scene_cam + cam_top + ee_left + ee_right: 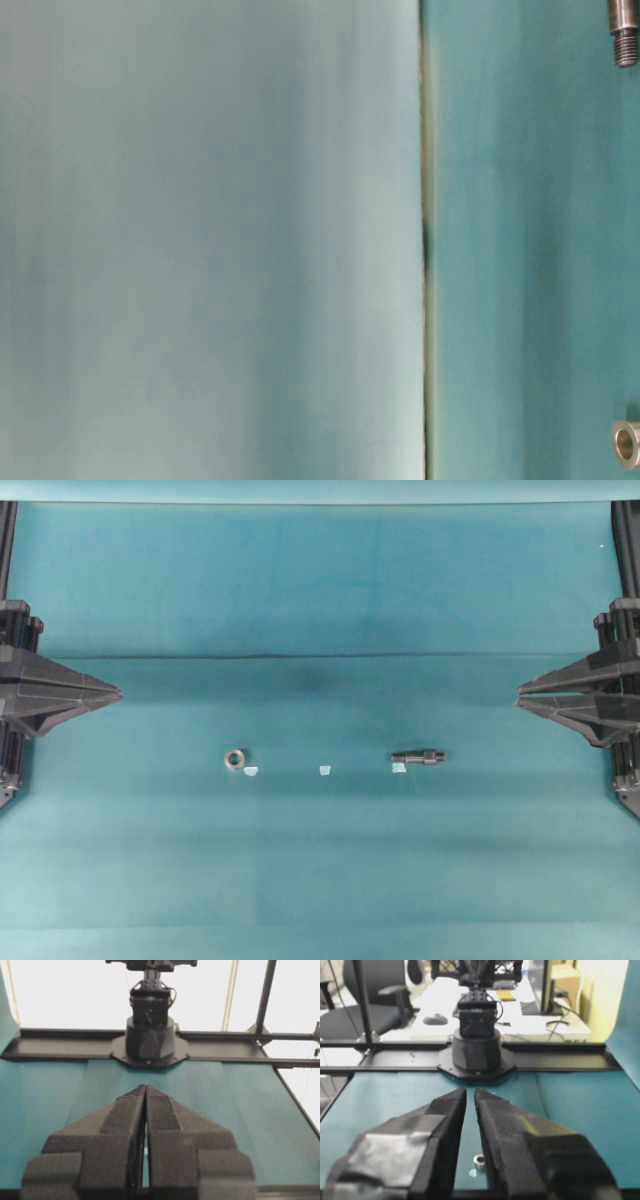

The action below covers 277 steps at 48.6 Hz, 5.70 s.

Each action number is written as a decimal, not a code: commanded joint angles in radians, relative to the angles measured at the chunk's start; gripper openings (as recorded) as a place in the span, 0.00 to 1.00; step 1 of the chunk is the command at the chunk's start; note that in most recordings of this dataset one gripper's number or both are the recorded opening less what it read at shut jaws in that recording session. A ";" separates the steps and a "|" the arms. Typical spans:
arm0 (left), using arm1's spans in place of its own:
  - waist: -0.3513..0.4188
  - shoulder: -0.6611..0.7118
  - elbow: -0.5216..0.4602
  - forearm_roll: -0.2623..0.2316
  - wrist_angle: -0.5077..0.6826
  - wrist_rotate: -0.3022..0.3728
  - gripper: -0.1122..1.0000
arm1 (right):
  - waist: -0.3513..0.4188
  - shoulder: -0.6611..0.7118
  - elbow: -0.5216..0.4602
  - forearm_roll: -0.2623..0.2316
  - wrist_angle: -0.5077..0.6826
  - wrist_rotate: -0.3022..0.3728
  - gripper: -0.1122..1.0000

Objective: Insert the washer onto the shaft with both hands.
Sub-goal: 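Move left gripper over the silver washer and right gripper over the shaft, then lower both open grippers around the washer and the shaft, then close left gripper on the washer and right gripper on the shaft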

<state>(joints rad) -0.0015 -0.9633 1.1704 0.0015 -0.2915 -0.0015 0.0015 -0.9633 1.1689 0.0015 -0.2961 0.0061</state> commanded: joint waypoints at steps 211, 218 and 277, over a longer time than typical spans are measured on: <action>0.025 1.031 -0.515 0.020 0.746 -0.025 0.91 | -0.032 0.979 -0.410 0.002 0.799 -0.003 0.95; 0.028 1.042 -0.517 0.020 0.732 -0.026 0.91 | -0.032 0.977 -0.402 0.002 0.799 -0.002 0.95; 0.026 1.051 -0.514 0.020 0.730 0.029 0.91 | -0.057 0.985 -0.396 0.002 0.758 -0.017 0.95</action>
<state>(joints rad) 0.0276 0.0951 0.6642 0.0199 0.4449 0.0291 -0.0445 0.0261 0.7839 0.0061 0.4725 -0.0015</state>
